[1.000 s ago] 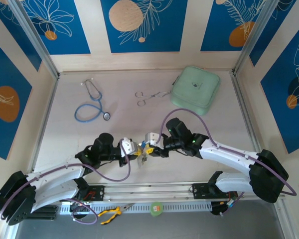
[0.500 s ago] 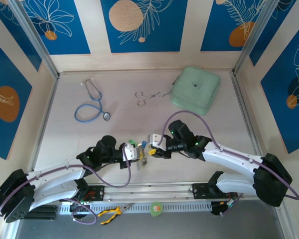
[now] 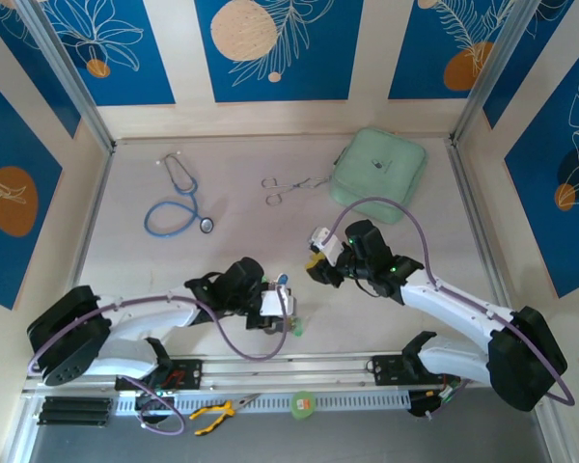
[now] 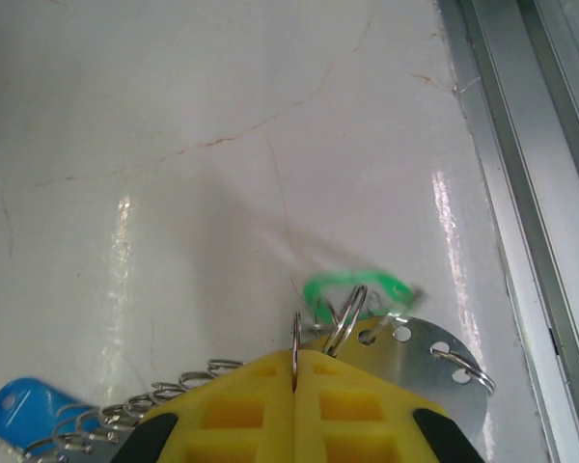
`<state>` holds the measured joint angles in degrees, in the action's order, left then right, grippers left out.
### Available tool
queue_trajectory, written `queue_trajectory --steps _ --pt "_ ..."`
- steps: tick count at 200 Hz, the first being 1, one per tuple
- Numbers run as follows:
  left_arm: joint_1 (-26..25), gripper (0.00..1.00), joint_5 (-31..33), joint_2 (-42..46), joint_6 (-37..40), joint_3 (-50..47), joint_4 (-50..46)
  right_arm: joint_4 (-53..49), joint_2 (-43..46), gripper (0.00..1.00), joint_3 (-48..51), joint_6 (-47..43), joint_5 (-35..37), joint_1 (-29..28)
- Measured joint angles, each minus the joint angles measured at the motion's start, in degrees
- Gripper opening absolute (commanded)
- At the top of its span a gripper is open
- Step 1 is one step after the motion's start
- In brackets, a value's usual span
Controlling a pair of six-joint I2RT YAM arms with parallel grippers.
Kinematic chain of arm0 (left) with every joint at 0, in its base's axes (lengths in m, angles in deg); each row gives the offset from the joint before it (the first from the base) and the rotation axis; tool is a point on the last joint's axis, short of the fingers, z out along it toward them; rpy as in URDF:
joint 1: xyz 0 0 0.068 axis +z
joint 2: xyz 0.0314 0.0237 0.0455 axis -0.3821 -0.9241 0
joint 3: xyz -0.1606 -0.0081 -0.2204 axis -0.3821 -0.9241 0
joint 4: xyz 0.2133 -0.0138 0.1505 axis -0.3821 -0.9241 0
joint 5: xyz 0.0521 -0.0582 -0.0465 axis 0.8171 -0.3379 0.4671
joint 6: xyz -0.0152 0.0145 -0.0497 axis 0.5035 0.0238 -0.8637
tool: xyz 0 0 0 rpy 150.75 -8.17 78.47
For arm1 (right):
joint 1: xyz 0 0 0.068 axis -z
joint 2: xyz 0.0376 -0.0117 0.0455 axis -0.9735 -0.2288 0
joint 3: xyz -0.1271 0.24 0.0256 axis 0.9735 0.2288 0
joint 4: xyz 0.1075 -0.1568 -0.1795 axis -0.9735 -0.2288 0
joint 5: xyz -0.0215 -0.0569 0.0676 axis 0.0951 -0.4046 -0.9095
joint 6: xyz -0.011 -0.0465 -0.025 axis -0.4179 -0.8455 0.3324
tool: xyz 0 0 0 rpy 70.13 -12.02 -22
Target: Put the keys on the keyring
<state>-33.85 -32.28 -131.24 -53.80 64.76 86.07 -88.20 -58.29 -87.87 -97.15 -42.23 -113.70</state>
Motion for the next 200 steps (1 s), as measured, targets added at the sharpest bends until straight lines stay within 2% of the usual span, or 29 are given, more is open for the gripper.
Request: queue_trajectory --steps 24,47,80,109,135,160,180,200 --pt "-1.55 0.26 1.81 -1.64 2.49 0.46 -2.03 -1.27 0.37 0.31 -0.09 1.42 0.48 0.33" --pt "-2.38 0.39 2.84 -2.08 4.96 0.59 -3.67 -1.64 0.42 0.31 -0.09 2.58 0.72 0.96" --pt "-2.6 0.43 3.19 -0.87 6.95 0.04 -3.67 -2.19 0.42 0.31 -0.09 2.99 0.85 1.73" --pt "-2.6 0.5 5.35 7.74 5.01 -5.16 0.98 -2.67 -0.07 0.31 -0.11 0.98 0.63 1.05" --pt "-2.6 0.56 12.66 18.49 -2.56 -13.09 12.39 -3.02 -2.29 0.31 -0.44 -3.63 0.39 -3.02" --pt "-2.58 0.57 25.97 25.83 -14.12 -18.69 21.11 -4.17 -5.84 0.31 -1.75 -4.68 -0.98 -5.16" --pt "-2.58 0.61 34.91 28.48 -22.91 -19.15 22.95 -5.64 -7.04 0.29 -3.69 -0.37 -1.4 -5.99" --pt "-2.58 0.62 42.66 28.61 -31.43 -19.08 23.02 -8.24 -7.21 0.26 -6.71 9.14 -1.51 -7.91"
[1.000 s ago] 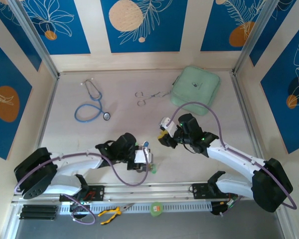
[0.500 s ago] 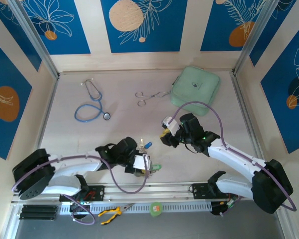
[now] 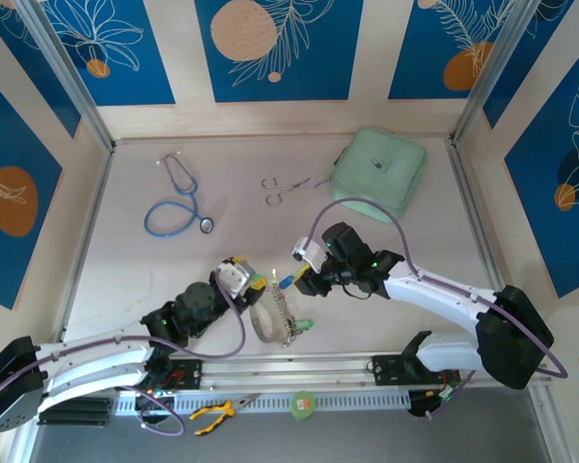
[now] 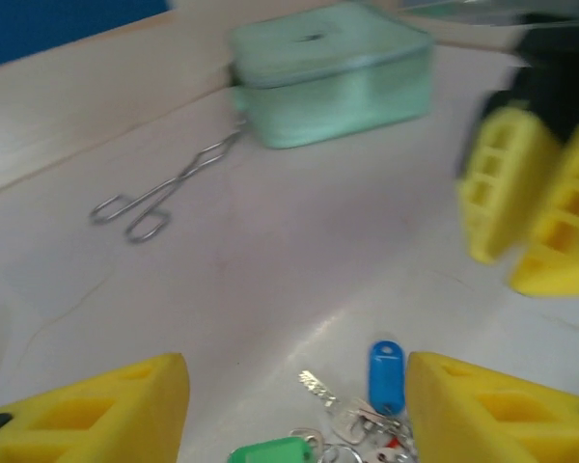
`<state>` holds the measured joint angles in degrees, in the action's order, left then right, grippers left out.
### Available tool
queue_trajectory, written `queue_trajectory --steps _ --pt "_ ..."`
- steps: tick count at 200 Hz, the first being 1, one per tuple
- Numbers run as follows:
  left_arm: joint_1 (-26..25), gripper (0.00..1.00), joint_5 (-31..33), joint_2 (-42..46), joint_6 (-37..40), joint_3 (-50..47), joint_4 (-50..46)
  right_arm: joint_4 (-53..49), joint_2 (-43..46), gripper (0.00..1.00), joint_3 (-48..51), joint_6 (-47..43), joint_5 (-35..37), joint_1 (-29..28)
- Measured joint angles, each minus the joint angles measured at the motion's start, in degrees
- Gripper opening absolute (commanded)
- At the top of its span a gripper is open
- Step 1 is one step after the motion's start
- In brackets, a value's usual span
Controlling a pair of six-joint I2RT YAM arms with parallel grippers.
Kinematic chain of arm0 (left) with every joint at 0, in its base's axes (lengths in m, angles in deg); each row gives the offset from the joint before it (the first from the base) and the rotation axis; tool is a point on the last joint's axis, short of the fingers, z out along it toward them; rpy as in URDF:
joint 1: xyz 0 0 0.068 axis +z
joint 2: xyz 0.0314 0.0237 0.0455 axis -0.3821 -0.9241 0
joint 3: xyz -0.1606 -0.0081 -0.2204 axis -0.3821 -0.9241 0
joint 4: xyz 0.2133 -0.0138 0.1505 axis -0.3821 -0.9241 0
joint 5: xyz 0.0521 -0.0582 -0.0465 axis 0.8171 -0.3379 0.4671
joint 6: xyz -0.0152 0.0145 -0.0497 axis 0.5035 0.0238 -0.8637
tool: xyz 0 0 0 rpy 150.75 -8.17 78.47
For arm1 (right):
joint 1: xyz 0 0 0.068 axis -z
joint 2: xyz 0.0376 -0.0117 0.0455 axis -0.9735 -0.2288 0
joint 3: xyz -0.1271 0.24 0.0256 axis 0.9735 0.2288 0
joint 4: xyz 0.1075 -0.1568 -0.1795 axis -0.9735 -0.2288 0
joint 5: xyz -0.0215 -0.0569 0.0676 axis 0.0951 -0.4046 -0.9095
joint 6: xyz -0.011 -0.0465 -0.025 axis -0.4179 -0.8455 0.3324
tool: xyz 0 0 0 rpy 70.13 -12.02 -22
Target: Put the keys on the keyring
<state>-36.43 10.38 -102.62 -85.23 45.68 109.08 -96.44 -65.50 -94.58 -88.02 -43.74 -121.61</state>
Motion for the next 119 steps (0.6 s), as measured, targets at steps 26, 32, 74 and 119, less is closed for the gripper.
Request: queue_trajectory --steps 26,32,74,119 --pt "0.13 0.62 6.69 -2.97 -8.33 0.0 -0.46 -5.79 0.0 0.22 -4.13 17.55 1.25 -2.73" --pt "0.22 0.62 7.72 -3.96 -9.99 0.0 -0.42 -7.39 0.0 0.21 -4.79 21.9 1.53 -3.06" --pt "0.79 0.62 10.6 -12.15 -20.2 1.64 0.15 -13.53 -0.11 0.21 -4.37 47.87 0.87 -4.94" --pt "0.92 0.63 10.29 -17.53 -26.12 3.82 1.29 -11.15 -7.72 0.24 -1.97 60.5 -4.7 -6.51"
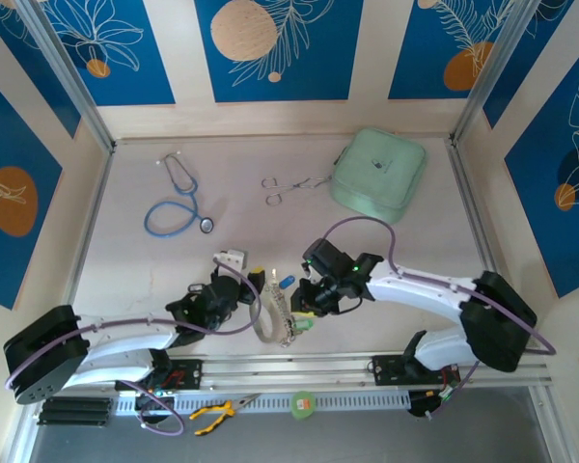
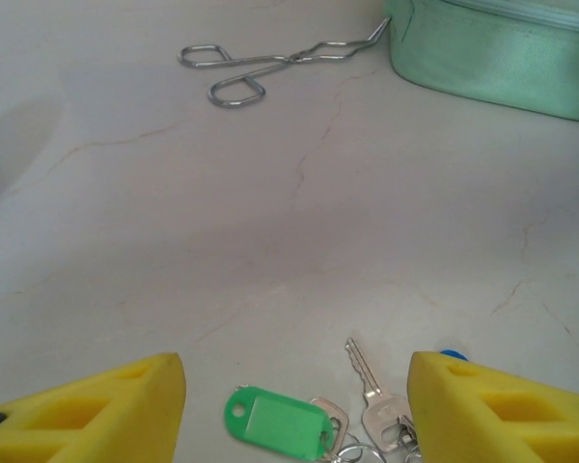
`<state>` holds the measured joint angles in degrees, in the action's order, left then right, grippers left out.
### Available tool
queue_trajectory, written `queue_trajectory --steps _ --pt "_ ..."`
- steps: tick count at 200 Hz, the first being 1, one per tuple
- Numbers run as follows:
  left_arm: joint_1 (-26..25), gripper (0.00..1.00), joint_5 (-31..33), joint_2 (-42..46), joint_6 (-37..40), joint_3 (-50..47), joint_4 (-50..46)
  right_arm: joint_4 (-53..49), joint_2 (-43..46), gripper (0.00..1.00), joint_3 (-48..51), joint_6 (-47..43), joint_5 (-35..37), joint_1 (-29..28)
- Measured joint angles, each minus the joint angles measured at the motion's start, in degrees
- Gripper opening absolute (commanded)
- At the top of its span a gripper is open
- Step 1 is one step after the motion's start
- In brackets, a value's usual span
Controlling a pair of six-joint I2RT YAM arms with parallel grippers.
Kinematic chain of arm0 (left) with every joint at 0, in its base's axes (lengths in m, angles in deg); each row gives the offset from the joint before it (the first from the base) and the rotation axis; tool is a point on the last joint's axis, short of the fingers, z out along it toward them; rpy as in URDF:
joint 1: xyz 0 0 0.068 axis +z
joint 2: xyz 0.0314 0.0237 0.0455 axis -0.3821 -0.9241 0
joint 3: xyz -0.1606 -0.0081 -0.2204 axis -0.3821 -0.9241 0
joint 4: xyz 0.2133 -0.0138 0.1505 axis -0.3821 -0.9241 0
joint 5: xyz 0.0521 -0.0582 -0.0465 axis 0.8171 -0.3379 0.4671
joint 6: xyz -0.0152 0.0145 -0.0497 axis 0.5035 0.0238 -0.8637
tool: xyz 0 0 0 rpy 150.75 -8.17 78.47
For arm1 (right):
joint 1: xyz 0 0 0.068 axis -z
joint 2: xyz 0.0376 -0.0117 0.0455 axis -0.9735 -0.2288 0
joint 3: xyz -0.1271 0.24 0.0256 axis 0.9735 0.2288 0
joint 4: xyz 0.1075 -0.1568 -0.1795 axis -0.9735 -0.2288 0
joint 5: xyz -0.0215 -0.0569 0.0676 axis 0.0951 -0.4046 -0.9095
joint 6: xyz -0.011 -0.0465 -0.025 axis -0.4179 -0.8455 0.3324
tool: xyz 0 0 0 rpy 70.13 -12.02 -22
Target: Put the keys on the keyring
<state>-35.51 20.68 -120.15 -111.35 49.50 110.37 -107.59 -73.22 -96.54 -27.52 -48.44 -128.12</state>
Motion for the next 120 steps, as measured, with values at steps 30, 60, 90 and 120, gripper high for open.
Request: queue_trajectory --steps 30,60,90,120 --pt "0.0 0.63 0.02 0.02 -1.16 0.0 0.35 2.25 -7.74 0.25 -0.17 1.68 -3.15 -0.02" --pt "0.0 0.63 0.02 1.53 -1.44 -0.02 0.35 2.23 -11.96 0.24 -1.79 1.68 -4.31 0.04" --pt "0.0 0.63 0.04 3.06 -1.6 -0.07 0.28 2.49 -13.81 0.22 -3.56 1.4 -4.98 0.37" --pt "0.0 0.63 0.04 3.85 -1.6 -0.13 -0.15 2.64 -14.75 0.21 -3.8 1.07 -5.2 0.83"
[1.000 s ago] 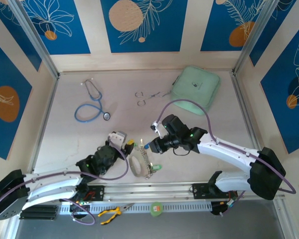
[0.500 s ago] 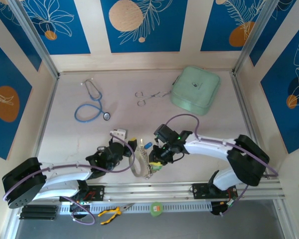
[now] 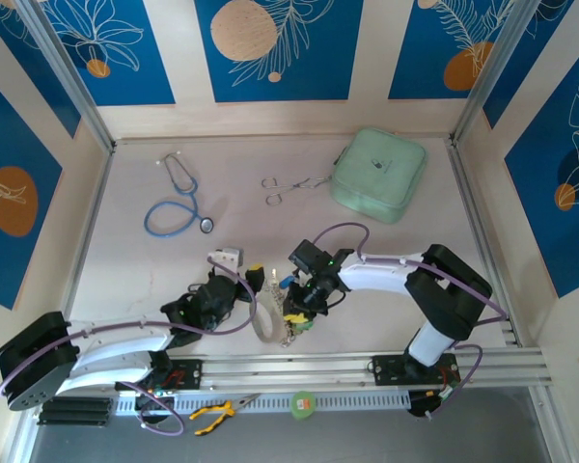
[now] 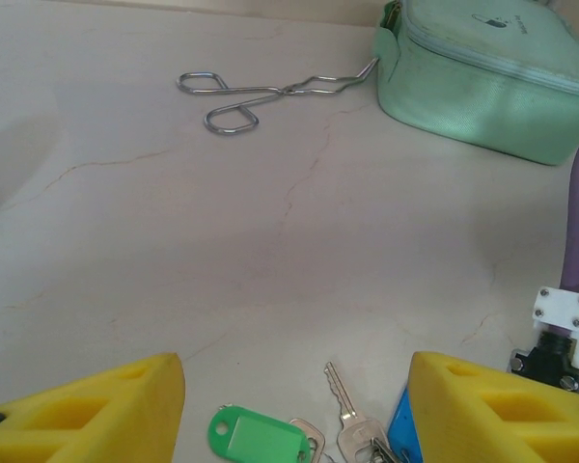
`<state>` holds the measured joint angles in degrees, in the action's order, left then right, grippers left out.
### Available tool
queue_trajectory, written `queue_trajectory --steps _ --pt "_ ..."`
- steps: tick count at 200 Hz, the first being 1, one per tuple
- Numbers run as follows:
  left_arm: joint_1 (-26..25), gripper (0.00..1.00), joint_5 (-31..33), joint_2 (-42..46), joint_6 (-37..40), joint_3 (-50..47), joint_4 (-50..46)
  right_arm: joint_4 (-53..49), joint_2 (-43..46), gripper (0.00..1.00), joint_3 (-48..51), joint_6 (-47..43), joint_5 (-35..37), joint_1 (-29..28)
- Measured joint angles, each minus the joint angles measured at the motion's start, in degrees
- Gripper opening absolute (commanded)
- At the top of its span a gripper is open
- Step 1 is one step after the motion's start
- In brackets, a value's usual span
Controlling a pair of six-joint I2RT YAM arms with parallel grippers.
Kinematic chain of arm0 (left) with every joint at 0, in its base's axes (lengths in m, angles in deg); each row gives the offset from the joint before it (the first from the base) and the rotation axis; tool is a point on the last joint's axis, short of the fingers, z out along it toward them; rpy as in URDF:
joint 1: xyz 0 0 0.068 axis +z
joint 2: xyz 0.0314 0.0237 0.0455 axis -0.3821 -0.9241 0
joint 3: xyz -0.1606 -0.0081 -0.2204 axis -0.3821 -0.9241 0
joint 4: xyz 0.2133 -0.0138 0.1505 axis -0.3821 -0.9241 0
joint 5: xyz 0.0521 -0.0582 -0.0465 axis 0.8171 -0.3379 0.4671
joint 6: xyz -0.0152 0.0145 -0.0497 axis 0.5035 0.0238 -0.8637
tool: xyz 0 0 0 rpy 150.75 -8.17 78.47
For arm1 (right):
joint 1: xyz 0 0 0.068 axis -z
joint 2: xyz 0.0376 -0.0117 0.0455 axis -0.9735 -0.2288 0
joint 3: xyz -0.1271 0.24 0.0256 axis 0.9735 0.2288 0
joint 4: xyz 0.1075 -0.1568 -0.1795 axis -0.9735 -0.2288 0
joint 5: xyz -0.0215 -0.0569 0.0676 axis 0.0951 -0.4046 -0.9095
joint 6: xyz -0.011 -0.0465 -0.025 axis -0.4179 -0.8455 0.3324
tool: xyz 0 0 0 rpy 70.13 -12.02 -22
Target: Put the keys on the keyring
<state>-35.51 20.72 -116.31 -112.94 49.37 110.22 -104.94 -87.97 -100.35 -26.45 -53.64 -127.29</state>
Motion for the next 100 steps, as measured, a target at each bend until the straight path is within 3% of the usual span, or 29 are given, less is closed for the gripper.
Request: queue_trajectory --steps 100 --pt "0.0 0.63 0.0 0.04 0.0 -0.07 -0.57 -0.17 -2.36 0.2 -1.03 -0.83 -0.24 0.28"
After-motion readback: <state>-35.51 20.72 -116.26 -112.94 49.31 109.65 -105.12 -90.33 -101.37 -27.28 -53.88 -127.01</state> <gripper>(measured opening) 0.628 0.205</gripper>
